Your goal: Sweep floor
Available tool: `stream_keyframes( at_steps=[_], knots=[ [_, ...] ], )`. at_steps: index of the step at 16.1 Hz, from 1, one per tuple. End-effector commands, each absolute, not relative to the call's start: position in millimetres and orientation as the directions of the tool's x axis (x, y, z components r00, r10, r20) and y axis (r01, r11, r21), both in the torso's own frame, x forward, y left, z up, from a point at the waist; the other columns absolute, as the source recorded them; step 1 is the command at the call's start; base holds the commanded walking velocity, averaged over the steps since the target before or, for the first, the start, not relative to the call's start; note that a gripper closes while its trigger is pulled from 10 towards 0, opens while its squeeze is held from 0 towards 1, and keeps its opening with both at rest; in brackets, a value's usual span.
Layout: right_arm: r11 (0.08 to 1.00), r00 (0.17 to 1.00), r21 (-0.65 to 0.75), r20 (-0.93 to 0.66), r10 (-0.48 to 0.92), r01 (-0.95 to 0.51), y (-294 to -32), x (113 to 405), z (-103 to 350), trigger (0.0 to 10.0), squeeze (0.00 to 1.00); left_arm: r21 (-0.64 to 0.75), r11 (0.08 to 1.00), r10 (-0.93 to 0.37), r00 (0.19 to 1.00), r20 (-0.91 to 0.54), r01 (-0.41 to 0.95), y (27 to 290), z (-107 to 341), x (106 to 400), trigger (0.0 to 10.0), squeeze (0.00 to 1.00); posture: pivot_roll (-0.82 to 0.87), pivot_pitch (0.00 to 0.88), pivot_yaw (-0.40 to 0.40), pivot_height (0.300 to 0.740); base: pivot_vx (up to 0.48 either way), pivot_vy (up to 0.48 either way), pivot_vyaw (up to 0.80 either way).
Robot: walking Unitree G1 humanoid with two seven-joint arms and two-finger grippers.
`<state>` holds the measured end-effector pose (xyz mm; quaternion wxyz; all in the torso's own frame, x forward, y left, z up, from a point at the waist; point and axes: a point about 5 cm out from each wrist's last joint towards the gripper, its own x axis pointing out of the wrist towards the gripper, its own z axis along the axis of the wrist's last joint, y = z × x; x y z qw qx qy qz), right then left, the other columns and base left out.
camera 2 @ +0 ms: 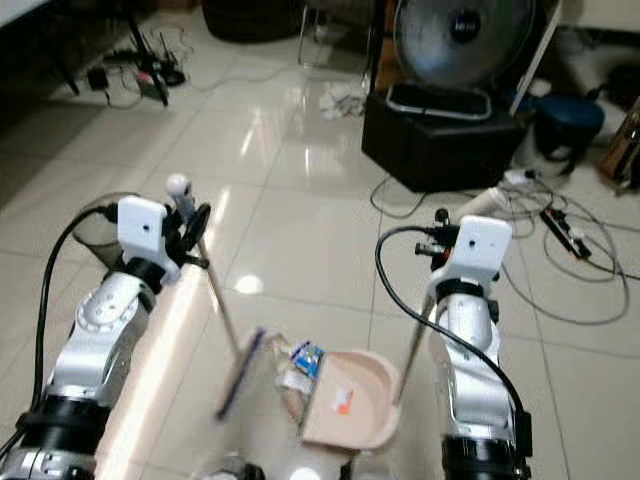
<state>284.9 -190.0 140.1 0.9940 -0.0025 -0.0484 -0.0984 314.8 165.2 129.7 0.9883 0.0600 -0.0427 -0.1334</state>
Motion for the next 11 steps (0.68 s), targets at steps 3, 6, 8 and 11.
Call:
stream_keyframes(
  at_steps=[3, 6, 8, 11],
  knots=[
    [0.979, 0.971, -0.074, 0.158, -0.177, 0.191, -196.1, 284.9, 147.9, 10.0, 0.00, 0.159, 0.957, -0.255, 0.965, 0.063, 0.242, 167.5, 130.2, 317.8, 10.0, 0.00, -0.02, 0.101, 0.081, 0.740, 0.000, 0.000, 0.00],
    [0.951, 0.973, -0.244, 0.174, -0.150, 0.190, -196.4, 290.6, 144.8, 10.0, 0.00, 0.168, 0.957, -0.250, 0.967, 0.053, 0.238, 169.1, 129.3, 319.4, 10.0, 0.00, 0.00, 0.129, 0.079, 0.740, 0.000, 0.000, 0.00],
    [0.951, 0.971, -0.240, 0.180, -0.156, 0.197, -197.5, 297.4, 142.1, 10.0, 0.00, 0.182, 0.958, -0.234, 0.971, 0.041, 0.223, 170.1, 125.5, 323.3, 10.0, 0.00, 0.01, 0.151, 0.079, 0.740, 0.000, 0.000, 0.00],
    [0.955, 0.968, -0.221, 0.196, -0.154, 0.197, -200.0, 305.9, 140.1, 10.0, 0.00, 0.187, 0.963, -0.209, 0.976, 0.054, 0.196, 168.8, 127.7, 330.0, 10.0, 0.00, 0.04, 0.170, 0.076, 0.740, 0.000, 0.000, 0.00]
  ],
)
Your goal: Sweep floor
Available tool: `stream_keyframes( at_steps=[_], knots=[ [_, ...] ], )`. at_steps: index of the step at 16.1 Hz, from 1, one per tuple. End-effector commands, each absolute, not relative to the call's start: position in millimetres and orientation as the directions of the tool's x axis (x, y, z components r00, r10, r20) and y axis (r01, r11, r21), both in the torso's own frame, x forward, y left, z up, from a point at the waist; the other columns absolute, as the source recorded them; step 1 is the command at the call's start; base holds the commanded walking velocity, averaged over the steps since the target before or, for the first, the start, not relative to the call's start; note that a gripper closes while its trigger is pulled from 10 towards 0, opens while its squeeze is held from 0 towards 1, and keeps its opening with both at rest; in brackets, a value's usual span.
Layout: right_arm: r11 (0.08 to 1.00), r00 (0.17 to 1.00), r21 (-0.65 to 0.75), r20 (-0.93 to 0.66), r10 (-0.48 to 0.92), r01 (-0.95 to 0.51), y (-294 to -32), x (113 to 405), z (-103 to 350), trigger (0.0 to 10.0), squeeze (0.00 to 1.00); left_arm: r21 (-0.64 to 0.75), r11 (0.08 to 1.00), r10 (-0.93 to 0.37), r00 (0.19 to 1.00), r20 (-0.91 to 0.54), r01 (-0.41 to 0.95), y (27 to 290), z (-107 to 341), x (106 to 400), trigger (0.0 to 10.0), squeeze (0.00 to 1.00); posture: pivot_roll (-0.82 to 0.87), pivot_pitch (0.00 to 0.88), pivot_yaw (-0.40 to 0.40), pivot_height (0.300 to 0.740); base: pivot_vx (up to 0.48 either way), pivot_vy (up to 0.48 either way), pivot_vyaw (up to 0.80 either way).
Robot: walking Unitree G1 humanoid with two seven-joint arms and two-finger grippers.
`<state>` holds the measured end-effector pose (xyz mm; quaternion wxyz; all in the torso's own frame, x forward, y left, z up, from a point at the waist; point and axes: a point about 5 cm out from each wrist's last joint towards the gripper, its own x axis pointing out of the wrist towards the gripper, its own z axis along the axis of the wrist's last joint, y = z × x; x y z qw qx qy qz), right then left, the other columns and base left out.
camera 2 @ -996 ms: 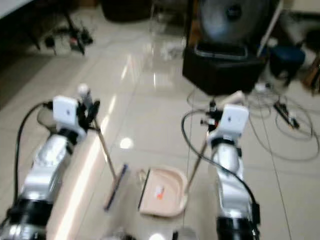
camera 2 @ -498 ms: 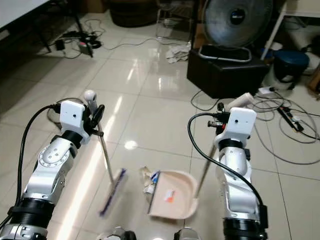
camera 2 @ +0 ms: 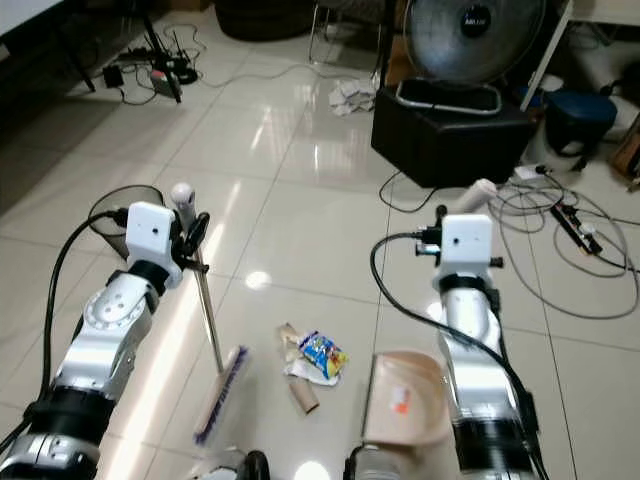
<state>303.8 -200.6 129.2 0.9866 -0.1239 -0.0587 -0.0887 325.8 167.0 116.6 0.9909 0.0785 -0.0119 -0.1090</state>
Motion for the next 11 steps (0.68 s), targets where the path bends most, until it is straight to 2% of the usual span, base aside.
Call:
stream_keyframes(
  at_steps=[1, 8, 11],
  knots=[
    [0.956, 0.968, -0.220, 0.198, -0.153, 0.196, -200.3, 310.2, 138.6, 10.0, 0.00, 0.186, 0.965, -0.200, 0.978, 0.059, 0.186, 167.8, 128.8, 333.0, 10.0, 0.00, 0.05, 0.187, 0.075, 0.740, 0.000, 0.000, 0.00],
    [0.955, 0.981, -0.256, 0.159, -0.113, 0.151, -184.5, 318.3, 115.7, 10.0, 0.00, 0.209, 0.953, -0.228, 0.973, 0.013, 0.221, 155.3, 114.6, 334.3, 10.0, 0.00, 0.05, 0.273, 0.108, 0.740, 0.000, 0.000, 0.00],
    [0.961, 0.975, -0.226, 0.190, -0.119, 0.162, -177.1, 315.9, 111.2, 10.0, 0.00, 0.205, 0.948, -0.251, 0.968, 0.013, 0.243, 148.1, 106.6, 329.9, 10.0, 0.00, 0.06, 0.290, 0.084, 0.740, 0.000, 0.000, 0.00]
  ],
)
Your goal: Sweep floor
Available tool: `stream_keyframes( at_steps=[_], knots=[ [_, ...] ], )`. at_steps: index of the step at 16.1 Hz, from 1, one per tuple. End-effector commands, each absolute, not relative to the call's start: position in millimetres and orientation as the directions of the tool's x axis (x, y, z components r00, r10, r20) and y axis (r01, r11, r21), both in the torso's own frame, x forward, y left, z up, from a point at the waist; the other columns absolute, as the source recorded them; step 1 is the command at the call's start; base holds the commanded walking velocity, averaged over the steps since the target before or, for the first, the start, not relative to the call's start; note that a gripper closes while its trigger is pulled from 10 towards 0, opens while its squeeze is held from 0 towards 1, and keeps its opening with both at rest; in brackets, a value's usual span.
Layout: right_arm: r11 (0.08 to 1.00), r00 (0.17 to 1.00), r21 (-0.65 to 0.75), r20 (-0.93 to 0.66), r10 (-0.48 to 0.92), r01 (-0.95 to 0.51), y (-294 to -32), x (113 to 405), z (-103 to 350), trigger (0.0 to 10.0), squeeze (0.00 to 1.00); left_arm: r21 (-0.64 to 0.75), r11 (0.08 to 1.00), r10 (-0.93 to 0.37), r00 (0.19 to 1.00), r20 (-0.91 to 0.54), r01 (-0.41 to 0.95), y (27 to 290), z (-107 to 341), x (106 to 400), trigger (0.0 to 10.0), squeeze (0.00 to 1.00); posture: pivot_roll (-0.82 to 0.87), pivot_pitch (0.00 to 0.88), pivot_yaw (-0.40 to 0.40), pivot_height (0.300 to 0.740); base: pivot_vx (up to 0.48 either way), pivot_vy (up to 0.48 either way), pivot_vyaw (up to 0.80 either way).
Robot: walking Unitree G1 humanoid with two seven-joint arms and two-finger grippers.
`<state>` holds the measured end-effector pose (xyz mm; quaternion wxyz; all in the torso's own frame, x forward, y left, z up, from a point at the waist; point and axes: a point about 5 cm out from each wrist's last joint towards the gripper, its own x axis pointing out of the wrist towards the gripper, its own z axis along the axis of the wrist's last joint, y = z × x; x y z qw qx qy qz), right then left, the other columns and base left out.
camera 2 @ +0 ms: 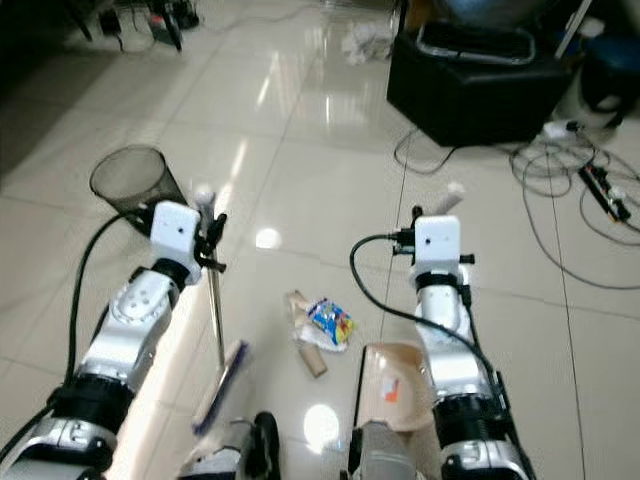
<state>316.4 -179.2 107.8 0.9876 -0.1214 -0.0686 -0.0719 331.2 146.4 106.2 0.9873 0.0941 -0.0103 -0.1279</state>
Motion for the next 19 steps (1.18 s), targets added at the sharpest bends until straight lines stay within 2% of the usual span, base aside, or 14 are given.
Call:
stream_keyframes(
  at_steps=[1, 2, 9, 13, 15, 19],
  knots=[
    [0.963, 0.973, -0.213, 0.198, -0.120, 0.162, -175.6, 315.5, 110.7, 10.0, 0.00, 0.196, 0.952, -0.245, 0.969, 0.022, 0.236, 147.6, 106.8, 330.0, 10.0, 0.00, 0.06, 0.291, 0.083, 0.740, 0.000, 0.000, 0.00],
    [0.972, 0.969, -0.187, 0.228, -0.099, 0.144, -164.0, 320.5, 113.0, 10.0, 0.00, 0.175, 0.962, -0.220, 0.974, 0.045, 0.209, 144.6, 109.3, 334.9, 10.0, 0.00, 0.06, 0.326, 0.065, 0.740, 0.000, 0.000, 0.00],
    [0.980, 0.974, -0.188, 0.224, -0.024, 0.068, -126.1, 328.4, 103.1, 10.0, 0.00, 0.146, 0.971, -0.201, 0.978, 0.062, 0.190, 124.0, 108.2, 342.8, 10.0, 0.00, 0.08, 0.340, 0.031, 0.740, 0.000, 0.000, 0.00],
    [0.989, 0.967, -0.139, 0.253, -0.017, 0.054, -109.6, 330.2, 107.8, 10.0, 0.00, 0.030, 0.992, -0.128, 0.989, 0.079, 0.126, 121.5, 119.0, 353.1, 10.0, 0.00, 0.09, 0.352, 0.036, 0.740, 0.000, 0.000, 0.00],
    [0.993, 0.959, -0.114, 0.279, 0.045, -0.013, -91.3, 329.9, 111.3, 10.0, 0.00, -0.038, 0.992, -0.114, 0.988, 0.104, 0.118, 114.6, 127.2, 358.4, 10.0, 0.00, 0.10, 0.338, 0.036, 0.740, 0.000, 0.000, 0.00],
    [0.990, 0.951, -0.113, 0.288, 0.112, -0.083, -70.3, 328.4, 113.6, 10.0, 0.00, -0.097, 0.990, -0.089, 0.990, 0.108, 0.100, 113.6, 133.2, 364.1, 10.0, 0.00, 0.09, 0.347, 0.040, 0.740, 0.000, 0.000, 0.00]
  ],
)
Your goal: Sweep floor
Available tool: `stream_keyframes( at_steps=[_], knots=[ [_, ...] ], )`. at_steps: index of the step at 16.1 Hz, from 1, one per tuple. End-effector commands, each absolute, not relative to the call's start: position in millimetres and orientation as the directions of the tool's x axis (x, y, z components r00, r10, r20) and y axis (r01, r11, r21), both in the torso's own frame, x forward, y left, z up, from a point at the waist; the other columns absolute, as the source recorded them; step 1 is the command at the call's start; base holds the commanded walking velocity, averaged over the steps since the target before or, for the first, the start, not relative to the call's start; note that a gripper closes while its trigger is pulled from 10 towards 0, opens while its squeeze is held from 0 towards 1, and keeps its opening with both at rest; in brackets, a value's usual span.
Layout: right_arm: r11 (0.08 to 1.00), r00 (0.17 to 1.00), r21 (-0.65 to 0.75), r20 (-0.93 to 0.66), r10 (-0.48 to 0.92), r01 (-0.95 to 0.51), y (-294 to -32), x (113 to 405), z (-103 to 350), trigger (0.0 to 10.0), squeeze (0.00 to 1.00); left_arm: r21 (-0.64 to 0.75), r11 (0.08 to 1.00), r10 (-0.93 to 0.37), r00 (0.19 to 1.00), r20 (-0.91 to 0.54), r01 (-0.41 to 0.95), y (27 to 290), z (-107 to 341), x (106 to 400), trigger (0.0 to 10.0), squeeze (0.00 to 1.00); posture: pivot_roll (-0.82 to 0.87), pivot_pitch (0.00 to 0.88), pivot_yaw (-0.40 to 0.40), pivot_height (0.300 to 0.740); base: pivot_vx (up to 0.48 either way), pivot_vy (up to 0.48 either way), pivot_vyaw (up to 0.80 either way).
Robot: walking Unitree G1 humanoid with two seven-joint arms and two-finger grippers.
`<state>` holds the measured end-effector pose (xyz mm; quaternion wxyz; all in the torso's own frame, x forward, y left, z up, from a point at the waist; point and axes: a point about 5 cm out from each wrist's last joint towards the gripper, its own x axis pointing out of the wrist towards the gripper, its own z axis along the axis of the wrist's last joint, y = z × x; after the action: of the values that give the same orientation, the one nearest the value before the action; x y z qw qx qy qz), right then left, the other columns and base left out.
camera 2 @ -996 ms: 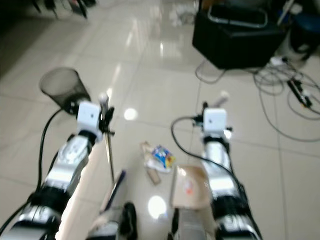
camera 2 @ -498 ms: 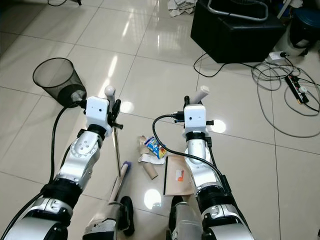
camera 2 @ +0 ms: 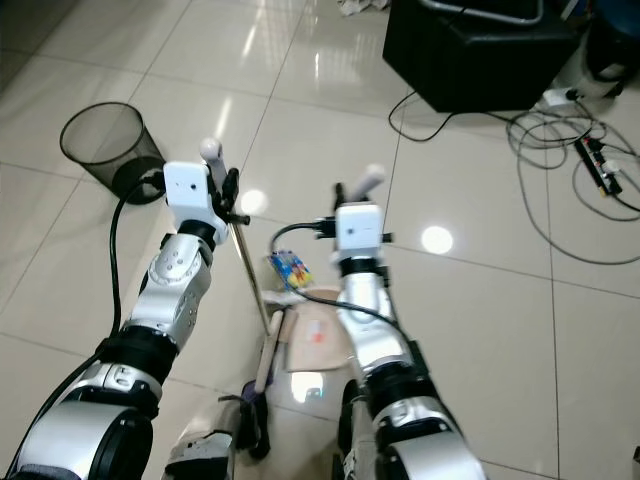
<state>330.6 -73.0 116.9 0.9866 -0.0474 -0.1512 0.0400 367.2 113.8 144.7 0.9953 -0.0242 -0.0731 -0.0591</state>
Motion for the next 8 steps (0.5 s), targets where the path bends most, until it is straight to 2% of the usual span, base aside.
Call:
stream_keyframes(
  at_steps=[1, 3, 5, 6, 8],
  knots=[
    [0.989, 0.950, -0.117, 0.286, 0.125, -0.095, -67.1, 326.8, 111.9, 10.0, 0.00, -0.110, 0.989, -0.082, 0.991, 0.108, 0.094, 114.3, 133.4, 364.5, 10.0, 0.00, 0.09, 0.344, 0.039, 0.740, 0.000, 0.000, 0.00],
    [0.985, 0.950, -0.122, 0.273, 0.152, -0.123, -60.5, 323.1, 106.7, 10.0, 0.00, -0.166, 0.982, -0.071, 0.989, 0.127, 0.092, 113.9, 139.3, 367.0, 10.0, 0.00, 0.09, 0.338, 0.037, 0.740, 0.000, 0.000, 0.00],
    [0.986, 0.956, -0.126, 0.257, 0.143, -0.113, -64.9, 325.4, 104.8, 10.0, 0.00, -0.209, 0.960, -0.156, 0.974, 0.164, 0.189, 102.7, 149.3, 368.8, 10.0, 0.00, 0.09, 0.338, 0.041, 0.740, 0.000, 0.000, 0.00],
    [0.986, 0.956, -0.125, 0.258, 0.139, -0.110, -66.2, 325.8, 105.1, 10.0, 0.00, -0.206, 0.958, -0.168, 0.971, 0.168, 0.201, 101.3, 149.9, 368.4, 10.0, 0.00, 0.09, 0.336, 0.041, 0.740, 0.000, 0.000, 0.00],
    [0.991, 0.962, -0.113, 0.254, 0.099, -0.072, -77.4, 328.0, 104.6, 10.0, 0.00, -0.140, 0.940, -0.284, 0.941, 0.186, 0.311, 90.4, 154.4, 365.3, 10.0, 0.00, 0.08, 0.306, 0.043, 0.740, 0.000, 0.000, 0.00]
  ],
)
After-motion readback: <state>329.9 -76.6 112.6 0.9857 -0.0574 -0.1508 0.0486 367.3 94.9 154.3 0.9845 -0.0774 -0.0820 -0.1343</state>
